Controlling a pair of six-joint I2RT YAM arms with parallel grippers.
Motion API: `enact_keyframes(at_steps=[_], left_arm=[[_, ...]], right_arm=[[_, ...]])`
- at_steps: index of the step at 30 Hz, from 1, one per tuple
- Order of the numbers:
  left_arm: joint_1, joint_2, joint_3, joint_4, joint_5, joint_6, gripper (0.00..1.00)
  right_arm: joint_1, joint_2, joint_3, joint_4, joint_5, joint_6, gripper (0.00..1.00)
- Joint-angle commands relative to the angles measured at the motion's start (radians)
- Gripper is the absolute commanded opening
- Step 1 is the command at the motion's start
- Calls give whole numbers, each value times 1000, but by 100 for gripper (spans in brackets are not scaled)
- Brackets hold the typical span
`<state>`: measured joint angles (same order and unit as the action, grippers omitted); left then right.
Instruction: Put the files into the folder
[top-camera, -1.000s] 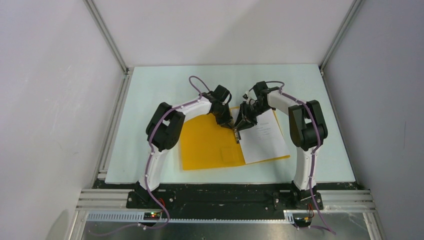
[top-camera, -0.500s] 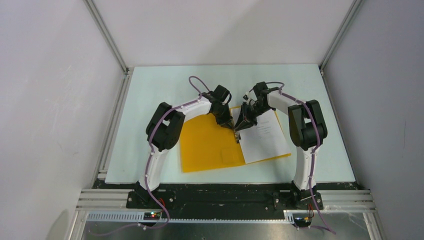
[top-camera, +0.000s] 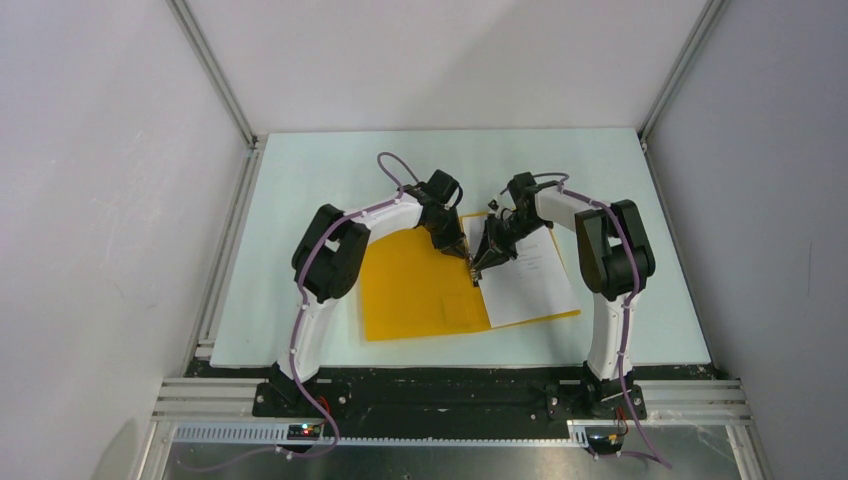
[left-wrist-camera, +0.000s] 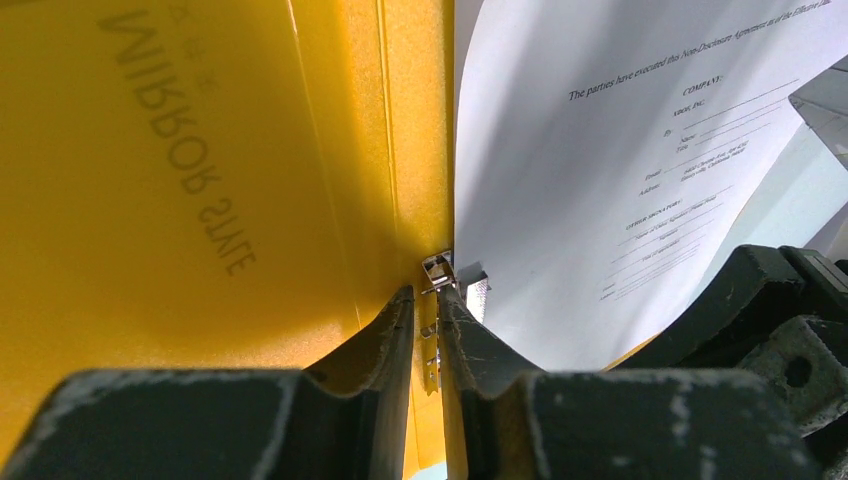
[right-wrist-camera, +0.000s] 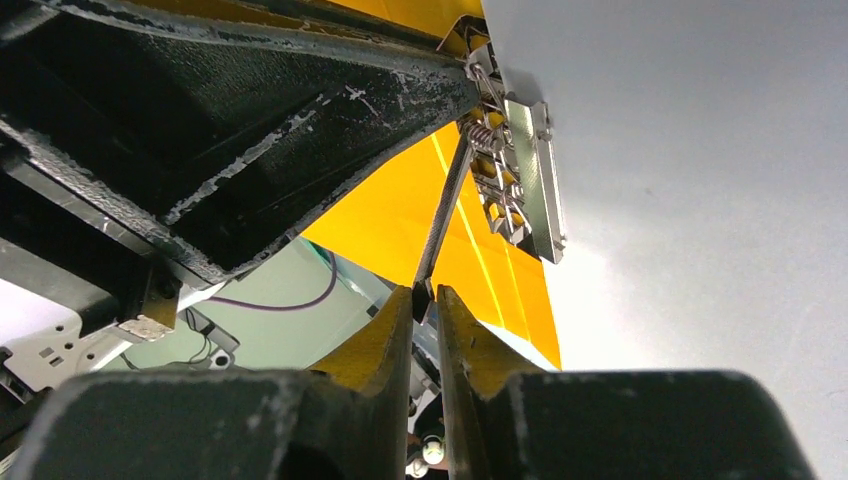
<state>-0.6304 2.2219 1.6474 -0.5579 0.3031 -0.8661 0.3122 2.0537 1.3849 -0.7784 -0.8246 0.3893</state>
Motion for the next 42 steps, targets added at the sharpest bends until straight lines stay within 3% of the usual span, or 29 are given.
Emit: enact_keyframes(at_steps=[1,13,18,27,42], left_arm=[[6,27,-22,-17,-29,-9,21],[7,25,-34,-18,-35,-7,21],[7,29,-34,-18,-30,-8,21],[8,29,-39,-18,-31,-4,21],[8,33,-38,-19,-34,-8,21]], right_arm=[[5,31,-14,-40,78,-36,18],[48,72,-11,-43,110,-84,16],[80,66,-5,-95,244,-125,13],[68,55,-9,-102,329,-129,5],[63,84,-7,-111,402,-164,4]])
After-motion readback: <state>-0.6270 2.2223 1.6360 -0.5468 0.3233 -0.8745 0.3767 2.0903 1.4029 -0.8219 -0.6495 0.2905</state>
